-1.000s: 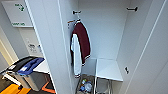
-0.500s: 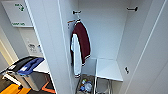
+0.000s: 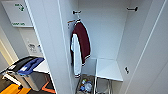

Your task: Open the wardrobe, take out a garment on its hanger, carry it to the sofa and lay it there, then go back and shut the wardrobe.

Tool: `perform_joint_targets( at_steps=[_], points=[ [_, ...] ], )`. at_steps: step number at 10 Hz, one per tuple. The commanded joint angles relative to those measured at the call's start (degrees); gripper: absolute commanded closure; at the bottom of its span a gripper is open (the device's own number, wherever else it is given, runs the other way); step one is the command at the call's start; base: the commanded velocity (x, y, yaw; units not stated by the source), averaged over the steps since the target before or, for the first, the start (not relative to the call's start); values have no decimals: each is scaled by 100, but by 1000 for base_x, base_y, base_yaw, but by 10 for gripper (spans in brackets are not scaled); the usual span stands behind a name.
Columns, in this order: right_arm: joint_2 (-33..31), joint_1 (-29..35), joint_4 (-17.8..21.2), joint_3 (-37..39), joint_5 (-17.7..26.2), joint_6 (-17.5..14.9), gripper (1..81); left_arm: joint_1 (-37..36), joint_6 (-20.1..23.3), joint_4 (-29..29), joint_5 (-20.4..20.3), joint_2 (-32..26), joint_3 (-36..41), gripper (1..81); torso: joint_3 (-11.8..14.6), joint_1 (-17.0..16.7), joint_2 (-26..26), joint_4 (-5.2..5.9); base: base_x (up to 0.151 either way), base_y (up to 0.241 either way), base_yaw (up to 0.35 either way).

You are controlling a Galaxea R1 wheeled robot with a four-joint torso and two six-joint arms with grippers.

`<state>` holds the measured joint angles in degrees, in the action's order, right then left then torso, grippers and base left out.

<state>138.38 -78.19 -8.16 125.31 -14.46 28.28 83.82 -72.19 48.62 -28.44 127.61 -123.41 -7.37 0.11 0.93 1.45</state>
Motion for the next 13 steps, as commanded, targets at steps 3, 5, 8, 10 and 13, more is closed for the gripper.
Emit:
perform_joint_targets(
  at_steps=[3, 5, 8, 10, 13],
  points=[
    [-826, 808, 50, 168, 136, 573, 10, -1072, -1305, 60, -109, -464, -1730, 10, 0, 0, 0, 0, 0, 0, 0],
    [-958, 923, 42, 283, 136, 846, 10, -1336, -1631, 69, -100, -578, -2285, 10, -2, 0, 0, 0, 0, 0, 0],
    [-1002, 1011, 33, 484, 127, 1153, 10, -2145, -1754, 78, 81, -613, -2698, 10, -5, 0, 0, 0, 0, 0, 0],
    [-1020, 1108, 25, 538, 127, 1285, 10, -2847, -1754, 482, 638, -464, -2680, 10, -6, 0, 0, 0, 0, 0, 0],
    [-1124, 1572, 77, 634, 127, 1468, 10, -3815, -1754, 790, 1470, -331, -2479, 10, -9, 2, -2, 0, 0, 0, 0]
  ],
)
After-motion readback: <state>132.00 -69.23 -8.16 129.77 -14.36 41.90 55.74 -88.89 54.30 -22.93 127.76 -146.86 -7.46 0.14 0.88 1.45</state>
